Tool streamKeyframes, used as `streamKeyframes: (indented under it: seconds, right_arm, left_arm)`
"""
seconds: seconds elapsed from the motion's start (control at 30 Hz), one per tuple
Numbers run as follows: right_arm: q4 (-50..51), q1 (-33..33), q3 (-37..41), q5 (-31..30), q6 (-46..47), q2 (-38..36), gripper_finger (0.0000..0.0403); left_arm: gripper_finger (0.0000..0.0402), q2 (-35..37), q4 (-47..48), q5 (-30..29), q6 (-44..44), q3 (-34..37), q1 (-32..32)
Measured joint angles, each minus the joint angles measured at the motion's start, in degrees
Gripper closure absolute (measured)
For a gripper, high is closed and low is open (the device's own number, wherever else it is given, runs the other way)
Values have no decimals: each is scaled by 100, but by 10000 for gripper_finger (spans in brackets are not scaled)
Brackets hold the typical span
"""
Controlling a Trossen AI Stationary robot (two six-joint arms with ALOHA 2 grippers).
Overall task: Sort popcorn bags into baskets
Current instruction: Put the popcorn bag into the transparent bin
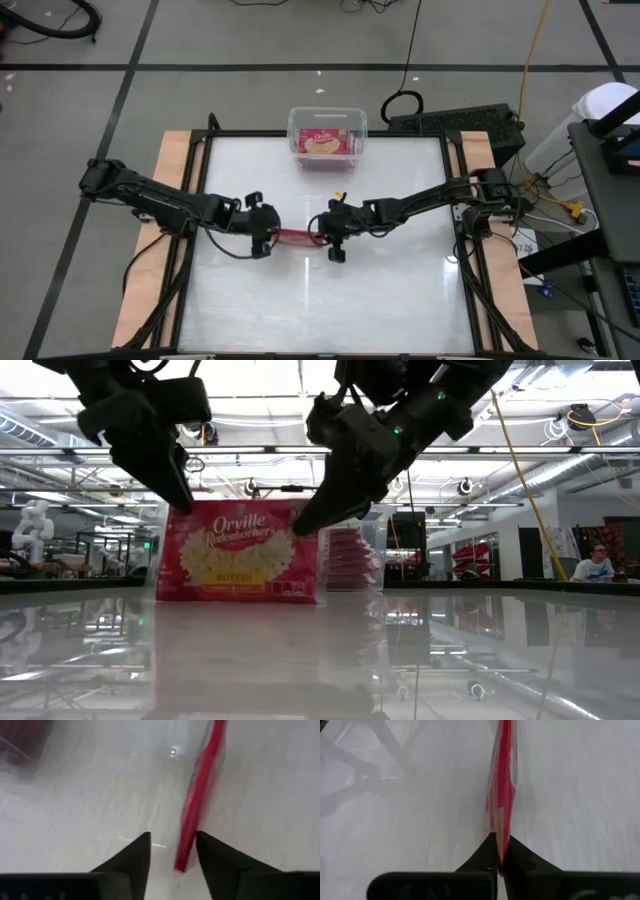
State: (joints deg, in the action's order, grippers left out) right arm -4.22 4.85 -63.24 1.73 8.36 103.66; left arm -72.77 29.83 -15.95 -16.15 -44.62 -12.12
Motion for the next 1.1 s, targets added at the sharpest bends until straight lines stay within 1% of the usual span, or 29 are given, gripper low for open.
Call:
streamKeyframes:
  seconds: [0.07,0.17,0.3,0.37,0.47,0.63,0.73,0.87,0.93,1.0,1.1]
  right_arm:
    - [108,28,8,0,0,-106,402]
    - [456,57,10,-2,18,-341,402]
    - [1039,56,9,-8,37,-671,402]
    - [1241,44,9,-21,12,-796,402]
    - [1436,-5,9,-36,-54,-991,403]
    - [1622,-193,11,-32,-124,-1532,403]
    - [1805,-411,9,-32,-116,-2003,403]
    - [1939,-869,9,-6,-155,-2610,403]
    - [1972,-1156,4,54,-156,-2832,403]
    - [2015,-1475,2,331,-223,-2987,403]
    - [1902,-1956,2,792,-372,-3113,403]
  left_arm:
    - [224,69,-21,-12,-18,0,-4]
    - [208,234,-201,-112,-46,0,-58]
    - [205,611,-484,-677,30,-4,-166]
    - [204,830,-686,-871,185,71,-213]
    - [204,1154,-1456,-997,404,364,-233]
    - [204,1505,-3104,-1017,775,1376,-232]
    - [204,1523,-4190,-1016,846,1902,-232]
    - [204,1452,-5336,-1013,854,2440,-232]
    - [204,1450,-5650,-1012,840,2655,-234]
    - [204,1386,-5927,-1010,740,2762,-238]
    - [204,1385,-6034,-984,579,2907,-264]
